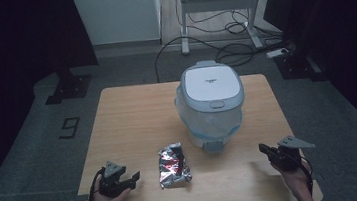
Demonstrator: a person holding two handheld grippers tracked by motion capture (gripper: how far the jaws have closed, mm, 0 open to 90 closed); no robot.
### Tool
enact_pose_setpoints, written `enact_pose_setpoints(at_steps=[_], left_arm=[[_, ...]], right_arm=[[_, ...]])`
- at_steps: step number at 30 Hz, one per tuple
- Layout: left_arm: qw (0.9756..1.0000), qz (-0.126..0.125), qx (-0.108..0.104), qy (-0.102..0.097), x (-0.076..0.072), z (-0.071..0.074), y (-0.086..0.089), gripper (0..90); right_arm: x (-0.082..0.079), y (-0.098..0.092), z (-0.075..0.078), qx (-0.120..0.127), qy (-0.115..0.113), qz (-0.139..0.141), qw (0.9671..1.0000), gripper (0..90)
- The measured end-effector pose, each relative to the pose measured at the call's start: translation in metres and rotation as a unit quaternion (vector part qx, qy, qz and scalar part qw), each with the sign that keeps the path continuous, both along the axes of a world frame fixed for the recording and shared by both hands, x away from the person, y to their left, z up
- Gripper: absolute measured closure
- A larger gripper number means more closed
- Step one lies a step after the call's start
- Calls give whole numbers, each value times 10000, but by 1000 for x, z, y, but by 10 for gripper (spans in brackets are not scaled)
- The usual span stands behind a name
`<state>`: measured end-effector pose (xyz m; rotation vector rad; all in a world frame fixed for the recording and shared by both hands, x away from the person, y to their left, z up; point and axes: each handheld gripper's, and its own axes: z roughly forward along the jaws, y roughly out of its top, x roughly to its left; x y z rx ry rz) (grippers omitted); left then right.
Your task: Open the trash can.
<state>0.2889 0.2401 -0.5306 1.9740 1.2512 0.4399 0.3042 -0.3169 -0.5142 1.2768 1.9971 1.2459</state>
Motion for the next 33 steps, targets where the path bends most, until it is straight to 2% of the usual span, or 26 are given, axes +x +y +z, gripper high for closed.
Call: enact_pose_setpoints(at_steps=[7, 14, 20, 33], left_arm=[[10000, -14, -41, 18, 0, 0, 0, 360], [10000, -86, -13, 44, 1, -1, -4, 362], [9999, -113, -33, 43, 1, 0, -5, 367], [9999, -131, -76, 58, 1, -1, -4, 369]], right_arm=[[2, 5, 4, 105, -58, 64, 9999, 900], [11, 17, 7, 128, -100, 335, 9993, 900], [26, 36, 6, 75, -5, 643, 9979, 900], [44, 67, 6, 129, -9, 877, 9961, 900]])
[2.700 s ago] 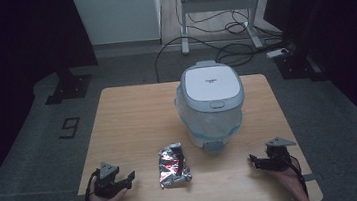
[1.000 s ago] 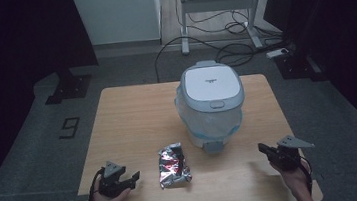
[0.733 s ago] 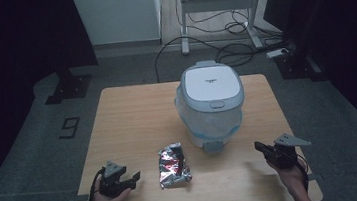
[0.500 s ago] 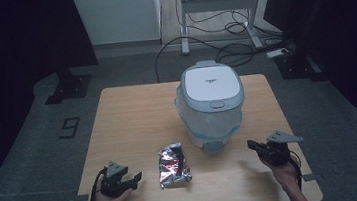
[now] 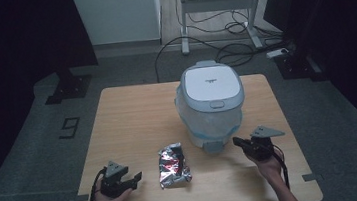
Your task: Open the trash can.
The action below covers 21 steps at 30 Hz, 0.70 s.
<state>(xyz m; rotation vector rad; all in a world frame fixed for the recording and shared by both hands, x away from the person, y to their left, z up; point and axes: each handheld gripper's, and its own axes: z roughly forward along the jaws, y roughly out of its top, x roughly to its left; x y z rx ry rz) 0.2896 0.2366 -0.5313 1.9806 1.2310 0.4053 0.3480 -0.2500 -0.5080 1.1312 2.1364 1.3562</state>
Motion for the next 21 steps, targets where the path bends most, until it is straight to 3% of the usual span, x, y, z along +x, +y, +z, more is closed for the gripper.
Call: enact_pose_setpoints(at_steps=[8, 21], left_arm=[[10000, 12, 9, 23, 0, -2, 1, 368], [10000, -24, -63, -14, -1, 0, -1, 376]], right_arm=[[10, 28, -6, -66, 82, 228, 9997, 900], [18, 49, -15, -109, 182, 317, 9993, 900]])
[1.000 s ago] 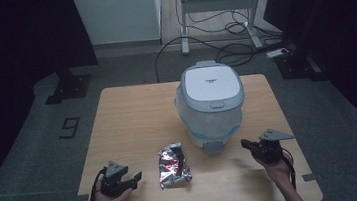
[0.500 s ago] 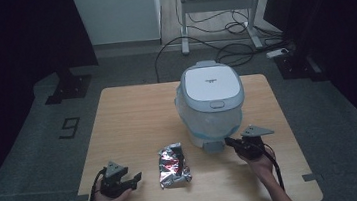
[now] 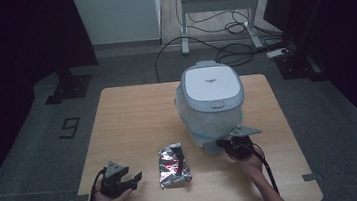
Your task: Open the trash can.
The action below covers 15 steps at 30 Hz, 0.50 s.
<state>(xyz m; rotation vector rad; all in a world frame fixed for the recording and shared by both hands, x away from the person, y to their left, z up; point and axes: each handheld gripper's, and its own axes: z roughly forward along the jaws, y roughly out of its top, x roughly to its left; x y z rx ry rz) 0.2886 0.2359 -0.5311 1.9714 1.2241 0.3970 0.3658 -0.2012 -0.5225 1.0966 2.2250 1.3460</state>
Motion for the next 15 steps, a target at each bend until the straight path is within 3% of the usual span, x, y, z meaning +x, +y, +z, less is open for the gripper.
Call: enact_pose_setpoints(at_steps=[11, 15], left_arm=[[10000, 30, -8, 4, -1, 1, 2, 376], [10000, 57, -26, 17, -1, 0, 3, 376]], right_arm=[[6, 6, -11, -185, 157, -34, 9997, 900], [7, 6, -12, -135, 242, -41, 9996, 900]])
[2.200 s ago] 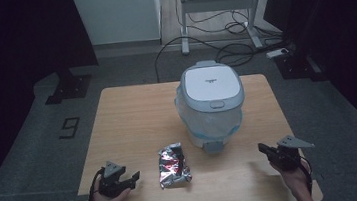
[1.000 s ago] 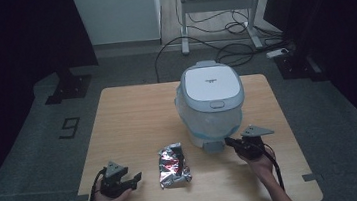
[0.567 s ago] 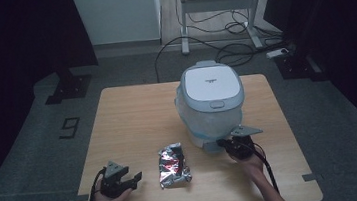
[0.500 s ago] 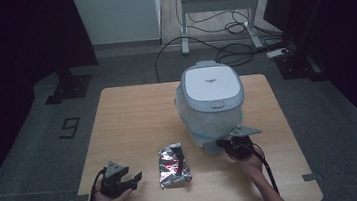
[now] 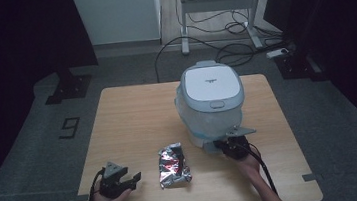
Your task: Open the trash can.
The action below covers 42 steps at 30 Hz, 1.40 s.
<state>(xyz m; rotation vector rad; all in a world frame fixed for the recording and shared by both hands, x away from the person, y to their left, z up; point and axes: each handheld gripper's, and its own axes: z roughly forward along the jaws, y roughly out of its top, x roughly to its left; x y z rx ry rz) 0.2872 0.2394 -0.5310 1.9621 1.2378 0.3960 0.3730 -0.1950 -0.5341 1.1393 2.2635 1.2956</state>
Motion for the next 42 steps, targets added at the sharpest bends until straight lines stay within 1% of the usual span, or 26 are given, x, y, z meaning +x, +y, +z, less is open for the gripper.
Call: enact_pose_setpoints(at_steps=[4, 5, 8, 12, 19, 25, 27, 28, 29, 30, 31, 34, 42], left_arm=[[10000, -8, 19, 14, 0, 0, 0, 376], [10000, -12, 23, 13, 0, 0, 0, 376], [10000, -28, 54, 27, -1, -1, -1, 376], [10000, -24, 63, 27, -1, -1, -2, 375], [10000, 42, 81, 28, -2, -1, -2, 370], [9999, 35, 83, 53, -2, -2, -2, 371], [9999, 29, 89, 61, -2, -2, -2, 371], [9999, 29, 89, 61, -2, -2, -2, 370], [9999, 33, 98, 64, -2, -2, -3, 370], [9999, 35, 100, 68, -2, -2, -3, 370], [9999, 32, 97, 68, -2, -2, -3, 370], [9999, 22, 96, 68, -2, -2, -3, 371], [9999, -9, 124, 107, -1, -4, -4, 371]], right_arm=[[-2, 3, 0, -191, -45, -24, 9998, 900], [-3, 4, 0, -259, -88, -31, 9996, 900], [-5, 5, -1, -261, -149, -71, 9995, 900], [-2, 1, -1, -85, 64, -71, 9999, 900], [2, -4, -3, 136, 270, -42, 9995, 900], [2, -3, -4, 107, 362, -29, 9993, 900], [3, -4, -6, 73, 499, 36, 9987, 900], [3, -4, -6, 73, 499, 36, 9987, 900], [4, -4, -7, 52, 579, 61, 9983, 900], [4, -3, -9, 11, 616, 85, 9981, 900], [4, -3, -9, 26, 634, 78, 9980, 900], [4, -2, -10, -44, 609, 59, 9981, 900], [6, -4, -10, 19, 660, 80, 9978, 900]])
